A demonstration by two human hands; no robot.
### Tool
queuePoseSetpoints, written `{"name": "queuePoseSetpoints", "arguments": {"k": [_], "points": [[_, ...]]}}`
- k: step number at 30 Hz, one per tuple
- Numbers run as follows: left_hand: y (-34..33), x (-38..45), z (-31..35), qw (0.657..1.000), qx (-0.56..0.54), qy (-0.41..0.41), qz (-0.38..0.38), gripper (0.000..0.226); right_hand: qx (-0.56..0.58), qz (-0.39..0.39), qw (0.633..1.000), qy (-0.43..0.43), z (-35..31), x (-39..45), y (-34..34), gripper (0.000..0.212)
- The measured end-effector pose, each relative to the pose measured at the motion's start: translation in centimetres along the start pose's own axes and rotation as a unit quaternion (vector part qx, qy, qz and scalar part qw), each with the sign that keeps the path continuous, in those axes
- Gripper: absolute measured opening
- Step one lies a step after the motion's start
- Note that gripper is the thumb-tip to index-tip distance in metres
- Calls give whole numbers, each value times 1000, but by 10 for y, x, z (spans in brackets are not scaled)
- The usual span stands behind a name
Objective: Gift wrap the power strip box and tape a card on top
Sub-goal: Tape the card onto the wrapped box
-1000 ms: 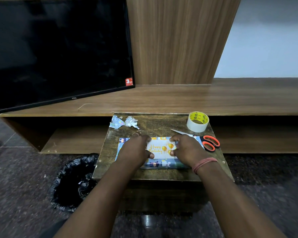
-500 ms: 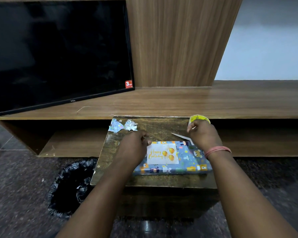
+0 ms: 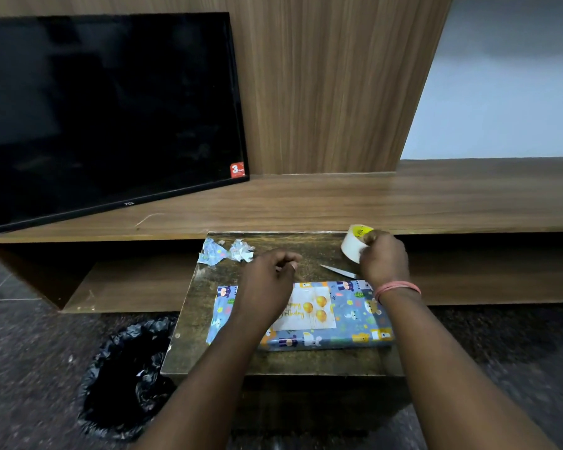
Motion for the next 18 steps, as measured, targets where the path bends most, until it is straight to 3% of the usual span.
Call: {"name": "queuePoseSetpoints", "arguments": {"k": [4,8,14,18], "points": [[1,0,-6,983,-164,66,-41,16,164,49,984,43,-38,-14,6,17],[-2,-7,-3,951,-271,103,-106,22,359,30,932,43,-72,-54,-1,24],[3,-21,8,909,-389,48,-143,24,382,7,921,73,-90,-85,-4,15],[12,-30,12,941,-315,24,-117,16,303,12,945,119,-89,-95,5,23]]}}
Point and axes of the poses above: each hand's wrist, its own x-axis towards the middle knuckle, its own y-axis out of the back of the hand, z = x × y, the point moved 8 cm from there along x, towards the middle knuckle, and after that the axes turned 13 degrees about y, right-handed, at the moved point
